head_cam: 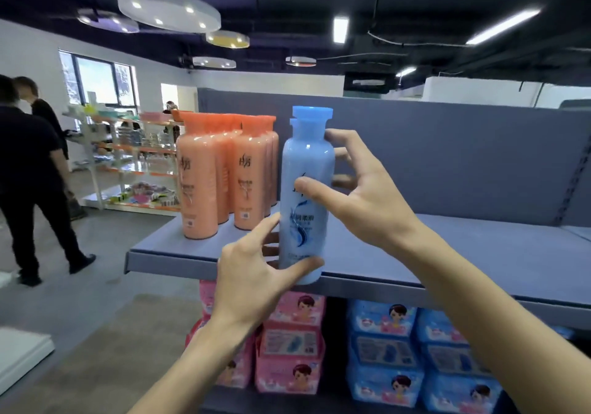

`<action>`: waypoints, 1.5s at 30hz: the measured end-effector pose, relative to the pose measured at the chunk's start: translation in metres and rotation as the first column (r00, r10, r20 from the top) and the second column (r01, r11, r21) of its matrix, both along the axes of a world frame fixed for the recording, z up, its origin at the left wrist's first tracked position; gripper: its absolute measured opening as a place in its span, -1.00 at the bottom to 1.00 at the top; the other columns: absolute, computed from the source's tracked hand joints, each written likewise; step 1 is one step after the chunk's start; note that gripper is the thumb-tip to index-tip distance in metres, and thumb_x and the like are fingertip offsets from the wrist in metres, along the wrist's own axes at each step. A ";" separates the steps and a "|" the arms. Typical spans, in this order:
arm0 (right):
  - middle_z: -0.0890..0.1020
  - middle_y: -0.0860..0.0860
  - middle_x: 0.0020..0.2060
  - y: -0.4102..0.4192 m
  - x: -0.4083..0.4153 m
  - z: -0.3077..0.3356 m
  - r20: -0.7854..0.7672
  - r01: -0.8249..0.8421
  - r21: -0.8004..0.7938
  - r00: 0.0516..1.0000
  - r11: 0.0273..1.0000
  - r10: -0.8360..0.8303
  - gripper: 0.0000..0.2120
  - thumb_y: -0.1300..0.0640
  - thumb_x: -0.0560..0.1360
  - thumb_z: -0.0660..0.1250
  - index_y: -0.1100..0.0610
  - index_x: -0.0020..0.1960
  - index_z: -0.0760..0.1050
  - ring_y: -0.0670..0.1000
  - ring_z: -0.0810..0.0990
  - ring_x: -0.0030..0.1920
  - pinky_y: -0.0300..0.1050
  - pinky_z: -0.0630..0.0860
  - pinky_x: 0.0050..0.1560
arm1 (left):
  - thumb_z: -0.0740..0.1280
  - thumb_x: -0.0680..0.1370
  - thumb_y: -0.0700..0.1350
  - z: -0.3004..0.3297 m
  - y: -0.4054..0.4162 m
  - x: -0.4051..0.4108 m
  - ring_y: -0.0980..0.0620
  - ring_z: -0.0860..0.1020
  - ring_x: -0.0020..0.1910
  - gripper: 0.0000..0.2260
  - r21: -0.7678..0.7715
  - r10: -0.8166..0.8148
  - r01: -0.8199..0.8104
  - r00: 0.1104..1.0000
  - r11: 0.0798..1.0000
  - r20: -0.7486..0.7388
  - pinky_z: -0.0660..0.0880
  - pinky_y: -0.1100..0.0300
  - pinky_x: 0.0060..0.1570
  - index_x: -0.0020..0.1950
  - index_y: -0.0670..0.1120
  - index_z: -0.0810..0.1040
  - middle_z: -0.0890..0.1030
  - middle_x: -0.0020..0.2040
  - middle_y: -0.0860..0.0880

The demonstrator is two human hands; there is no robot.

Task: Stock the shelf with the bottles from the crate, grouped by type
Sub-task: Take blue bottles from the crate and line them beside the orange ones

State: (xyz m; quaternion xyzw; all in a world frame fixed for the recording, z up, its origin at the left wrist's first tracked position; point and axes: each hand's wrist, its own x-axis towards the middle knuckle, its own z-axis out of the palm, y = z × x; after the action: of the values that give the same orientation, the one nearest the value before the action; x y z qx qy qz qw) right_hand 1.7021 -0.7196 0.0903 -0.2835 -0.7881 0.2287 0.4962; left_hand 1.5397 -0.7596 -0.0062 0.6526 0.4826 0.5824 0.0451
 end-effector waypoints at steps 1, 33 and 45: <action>0.59 -0.10 0.13 0.007 -0.004 0.003 -0.001 -0.001 -0.007 1.000 1.000 0.001 -0.48 -0.01 0.46 0.49 -0.15 0.34 0.35 -0.02 0.69 0.00 0.03 0.65 0.04 | 0.57 0.27 0.21 0.005 0.008 -0.002 0.37 0.60 -0.04 -0.42 -0.018 0.005 -0.004 1.000 1.000 0.009 0.46 0.54 -0.11 0.25 0.16 0.56 0.65 -0.04 0.32; 0.52 -0.02 0.22 0.098 -0.037 -0.014 0.124 0.193 -0.075 0.975 0.978 -0.183 -0.37 -0.09 0.50 0.41 -0.16 0.48 0.19 -0.09 0.56 0.15 -0.19 0.53 0.08 | 0.58 0.30 0.10 0.021 0.096 -0.021 -0.06 0.58 -0.03 -0.44 -0.394 0.016 -0.066 0.992 0.917 -0.128 0.55 -0.04 -0.05 0.06 -0.09 0.35 0.61 -0.03 0.04; 0.40 0.00 0.29 0.069 -0.013 0.004 0.390 0.316 -0.065 0.881 0.947 -0.267 -0.15 -0.31 0.45 0.36 -0.10 0.60 0.05 -0.02 0.53 0.16 -0.15 0.49 0.03 | 0.46 0.41 0.02 0.032 0.049 0.018 -0.05 0.43 0.25 -0.37 -0.024 0.293 -0.314 0.909 0.949 -0.298 0.50 0.08 0.04 0.40 -0.03 0.30 0.31 0.35 0.00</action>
State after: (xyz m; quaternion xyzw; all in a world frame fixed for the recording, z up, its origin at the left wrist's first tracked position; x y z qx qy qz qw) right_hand 1.6892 -0.6504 0.0941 -0.4682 -0.8006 0.1422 0.3459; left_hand 1.5582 -0.7104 0.0255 0.6460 0.5997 0.4627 -0.0941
